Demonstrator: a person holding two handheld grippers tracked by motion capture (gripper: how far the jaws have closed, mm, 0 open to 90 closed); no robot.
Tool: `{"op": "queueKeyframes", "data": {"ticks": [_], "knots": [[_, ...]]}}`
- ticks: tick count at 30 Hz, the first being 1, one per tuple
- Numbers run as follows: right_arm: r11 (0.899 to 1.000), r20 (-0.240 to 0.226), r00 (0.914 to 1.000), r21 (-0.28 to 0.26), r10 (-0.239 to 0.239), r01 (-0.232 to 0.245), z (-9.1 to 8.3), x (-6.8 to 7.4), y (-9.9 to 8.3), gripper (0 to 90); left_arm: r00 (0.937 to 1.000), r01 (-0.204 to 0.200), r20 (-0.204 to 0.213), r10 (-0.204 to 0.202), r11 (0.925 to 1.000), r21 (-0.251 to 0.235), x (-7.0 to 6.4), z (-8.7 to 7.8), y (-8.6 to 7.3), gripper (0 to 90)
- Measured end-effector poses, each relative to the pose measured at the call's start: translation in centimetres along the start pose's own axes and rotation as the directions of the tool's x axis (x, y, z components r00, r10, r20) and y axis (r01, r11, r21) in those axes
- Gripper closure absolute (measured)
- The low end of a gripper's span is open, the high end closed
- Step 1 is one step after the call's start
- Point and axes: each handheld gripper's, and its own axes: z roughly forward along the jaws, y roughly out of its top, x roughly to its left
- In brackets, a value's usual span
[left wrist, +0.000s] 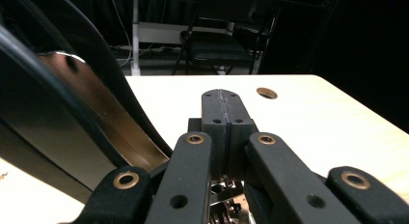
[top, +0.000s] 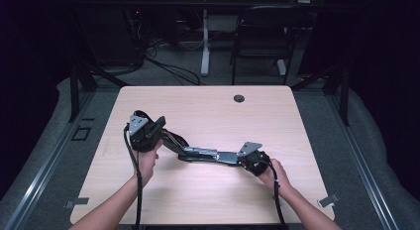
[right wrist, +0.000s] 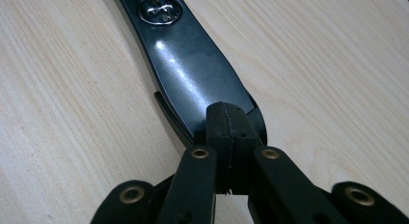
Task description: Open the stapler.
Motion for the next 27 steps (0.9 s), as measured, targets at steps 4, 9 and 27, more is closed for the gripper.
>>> {"op": "queueKeyframes", "data": {"ticks": [4,9,27], "knots": [[1.0,-0.003,1.0,-0.003,0.0,0.0,0.0,0.0,0.0,90.0,0.9999,-0.014,-0.005,0.014,0.9999,-0.008,0.0,-0.1,0.1,89.2],[1.0,0.005,0.9999,0.003,-0.015,0.015,0.0,0.0,0.0,90.0,0.999,-0.044,0.004,0.044,0.9989,-0.014,-0.3,-0.2,0.3,81.4],[0.999,0.005,0.999,0.009,-0.045,0.045,-0.1,-0.3,0.0,82.0,0.9632,-0.153,0.223,0.15,0.9882,-0.003,-3.1,-0.6,0.8,33.7]]}}
